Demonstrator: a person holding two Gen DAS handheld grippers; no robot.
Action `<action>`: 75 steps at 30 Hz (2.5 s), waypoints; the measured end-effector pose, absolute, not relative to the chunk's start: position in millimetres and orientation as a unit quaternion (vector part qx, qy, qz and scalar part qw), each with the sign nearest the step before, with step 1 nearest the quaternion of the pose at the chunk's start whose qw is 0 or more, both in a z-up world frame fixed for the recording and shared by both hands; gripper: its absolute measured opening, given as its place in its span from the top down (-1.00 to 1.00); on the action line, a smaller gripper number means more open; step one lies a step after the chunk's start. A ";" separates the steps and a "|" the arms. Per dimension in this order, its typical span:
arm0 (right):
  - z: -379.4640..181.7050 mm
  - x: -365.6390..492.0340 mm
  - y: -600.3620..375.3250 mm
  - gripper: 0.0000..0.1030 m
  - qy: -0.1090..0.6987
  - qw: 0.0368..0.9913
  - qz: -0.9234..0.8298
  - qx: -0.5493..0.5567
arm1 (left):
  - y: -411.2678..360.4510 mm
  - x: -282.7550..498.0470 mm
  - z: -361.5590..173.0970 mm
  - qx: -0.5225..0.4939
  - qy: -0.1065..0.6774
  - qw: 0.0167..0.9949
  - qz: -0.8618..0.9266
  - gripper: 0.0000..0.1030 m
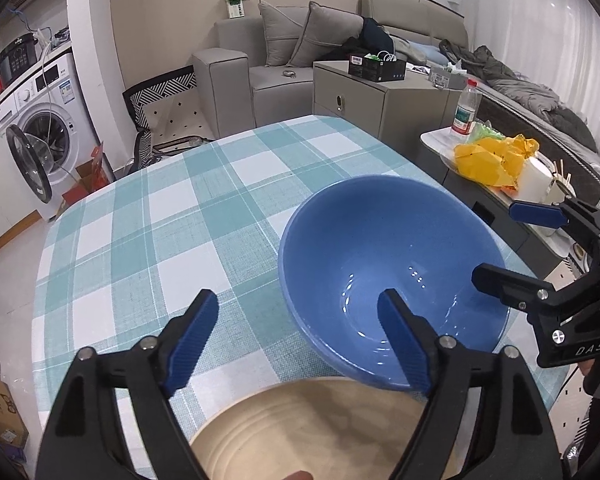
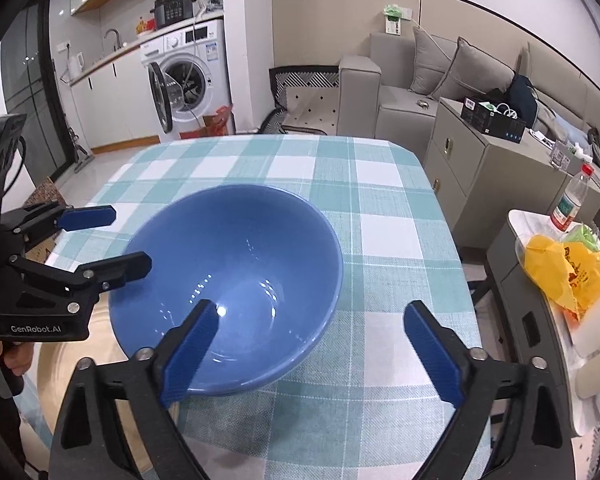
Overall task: Organize plates and bowls
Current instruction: 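Lower the blue bowl into the nested bowls and open both tools, then move both tools to the rim of the three nested blue bowls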
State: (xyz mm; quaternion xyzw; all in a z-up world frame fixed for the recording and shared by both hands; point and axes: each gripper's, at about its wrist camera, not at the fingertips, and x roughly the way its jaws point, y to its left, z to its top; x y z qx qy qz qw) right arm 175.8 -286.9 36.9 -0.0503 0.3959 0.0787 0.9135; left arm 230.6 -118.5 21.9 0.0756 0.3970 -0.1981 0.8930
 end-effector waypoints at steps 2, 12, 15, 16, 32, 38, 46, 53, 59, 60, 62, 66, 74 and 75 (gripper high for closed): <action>36.4 177.3 -288.2 -0.98 0.396 0.914 0.085 -0.041 | -119.2 231.3 22.1 0.073 0.397 0.893 -0.199 -0.92; 31.9 180.6 -298.8 -0.99 0.388 0.916 0.107 -0.004 | -118.1 238.9 16.7 0.046 0.405 0.891 -0.198 -1.00; 28.6 183.4 -303.7 -0.99 0.391 0.914 0.109 0.012 | -119.4 240.5 14.5 0.043 0.408 0.890 -0.198 -1.00; 26.9 184.7 -305.8 -0.99 0.393 0.913 0.109 0.018 | -120.1 241.0 13.9 0.044 0.409 0.890 -0.197 -1.00; 4.3 193.2 -309.2 -0.99 0.423 0.897 0.116 0.048 | -126.8 247.0 1.9 0.027 0.422 0.883 -0.203 -1.00; 0.1 194.6 -310.2 -0.86 0.424 0.897 0.114 0.056 | -125.4 248.8 1.3 0.018 0.421 0.883 -0.208 -0.99; -4.1 199.4 -312.0 -0.69 0.431 0.892 0.122 0.065 | -128.3 249.4 0.0 0.011 0.424 0.876 -0.227 -0.91; -6.8 200.2 -314.0 -0.61 0.434 0.890 0.120 0.072 | -130.4 249.5 -0.6 0.012 0.423 0.875 -0.234 -0.73; -7.9 199.1 -312.2 -0.49 0.435 0.888 0.126 0.073 | -130.6 248.3 -0.6 0.011 0.424 0.874 -0.238 -0.46; -7.9 199.0 -311.9 -0.47 0.435 0.888 0.126 0.073 | -130.5 248.2 -1.0 0.011 0.426 0.873 -0.239 -0.43; -7.7 198.8 -310.5 -0.43 0.434 0.889 0.126 0.072 | -130.3 247.7 -2.0 0.010 0.426 0.873 -0.237 -0.39; -7.5 197.7 -307.2 -0.35 0.434 0.889 0.129 0.072 | -131.4 246.7 -3.9 0.014 0.432 0.869 -0.239 -0.17; -5.6 197.0 -300.9 -0.06 0.432 0.891 0.129 0.065 | -126.3 247.9 -6.3 0.013 0.437 0.871 -0.227 0.17; -5.6 196.6 -299.6 -0.04 0.431 0.891 0.129 0.064 | -126.1 247.8 -7.2 0.013 0.438 0.870 -0.227 0.20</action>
